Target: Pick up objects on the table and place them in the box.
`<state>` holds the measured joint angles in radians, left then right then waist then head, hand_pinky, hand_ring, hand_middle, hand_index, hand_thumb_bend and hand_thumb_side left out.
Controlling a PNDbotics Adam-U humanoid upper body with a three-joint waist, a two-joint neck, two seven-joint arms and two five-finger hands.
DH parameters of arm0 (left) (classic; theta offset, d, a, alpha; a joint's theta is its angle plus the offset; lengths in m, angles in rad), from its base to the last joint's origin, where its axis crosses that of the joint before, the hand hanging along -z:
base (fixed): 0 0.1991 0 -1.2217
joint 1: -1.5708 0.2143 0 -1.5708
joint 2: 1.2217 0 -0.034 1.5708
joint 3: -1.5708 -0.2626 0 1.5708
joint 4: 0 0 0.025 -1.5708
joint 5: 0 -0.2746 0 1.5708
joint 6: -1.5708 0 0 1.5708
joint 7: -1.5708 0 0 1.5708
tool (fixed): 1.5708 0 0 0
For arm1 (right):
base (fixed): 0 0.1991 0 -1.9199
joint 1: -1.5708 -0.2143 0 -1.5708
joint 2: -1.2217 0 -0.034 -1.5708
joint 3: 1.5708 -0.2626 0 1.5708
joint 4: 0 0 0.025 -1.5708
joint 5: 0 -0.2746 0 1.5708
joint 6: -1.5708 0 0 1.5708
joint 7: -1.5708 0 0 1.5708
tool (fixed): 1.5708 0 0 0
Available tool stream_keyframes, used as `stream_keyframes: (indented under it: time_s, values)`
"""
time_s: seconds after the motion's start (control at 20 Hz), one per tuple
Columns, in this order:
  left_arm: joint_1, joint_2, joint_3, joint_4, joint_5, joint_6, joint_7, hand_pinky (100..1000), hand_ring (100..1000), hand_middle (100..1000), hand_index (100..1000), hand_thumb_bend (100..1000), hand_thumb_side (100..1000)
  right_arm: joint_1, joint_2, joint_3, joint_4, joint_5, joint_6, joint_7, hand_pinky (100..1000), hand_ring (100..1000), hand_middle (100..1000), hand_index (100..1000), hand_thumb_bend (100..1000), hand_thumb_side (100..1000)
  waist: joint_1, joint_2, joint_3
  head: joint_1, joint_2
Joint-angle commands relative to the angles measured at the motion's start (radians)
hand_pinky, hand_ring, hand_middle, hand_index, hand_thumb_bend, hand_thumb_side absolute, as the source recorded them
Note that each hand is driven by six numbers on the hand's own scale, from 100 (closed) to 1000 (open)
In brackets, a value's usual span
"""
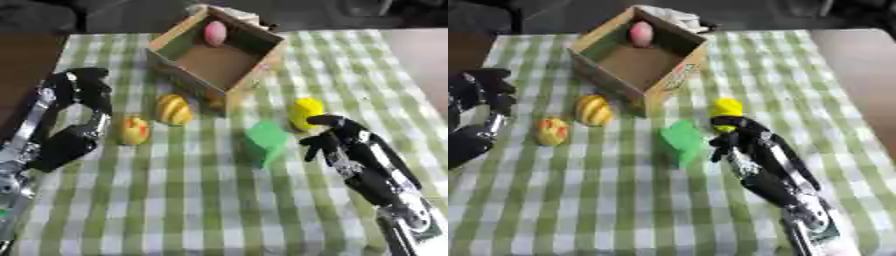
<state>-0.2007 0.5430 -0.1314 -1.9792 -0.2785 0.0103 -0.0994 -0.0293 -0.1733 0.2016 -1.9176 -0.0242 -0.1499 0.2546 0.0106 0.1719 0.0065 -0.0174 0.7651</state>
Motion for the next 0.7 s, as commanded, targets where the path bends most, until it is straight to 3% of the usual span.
stream_keyframes:
  time_s: [0.05, 0.25, 0.7]
  values:
    - [-0.029, 0.118, 0.011, -0.021, -0.055, -0.016, -0.039, 651, 655, 652, 849, 100, 315, -0.003, -0.017, -0.005, -0.010, 0.008, -0.002, -0.001, 727, 468, 243, 784, 100, 521, 0.003, -0.014, -0.002, -0.001, 0.005]
    - [-0.056, 0.212, -0.001, -0.021, -0.104, -0.031, -0.095, 676, 668, 675, 860, 100, 245, -0.002, -0.019, -0.005, -0.010, 0.009, -0.003, -0.001, 727, 468, 243, 784, 100, 519, 0.007, -0.015, -0.007, -0.002, 0.005]
    - [-0.119, 0.363, -0.078, -0.021, -0.177, -0.027, -0.213, 719, 686, 715, 884, 100, 244, -0.001, -0.023, -0.002, -0.008, 0.011, -0.003, 0.001, 726, 467, 244, 783, 100, 519, 0.012, -0.014, -0.018, -0.006, 0.005]
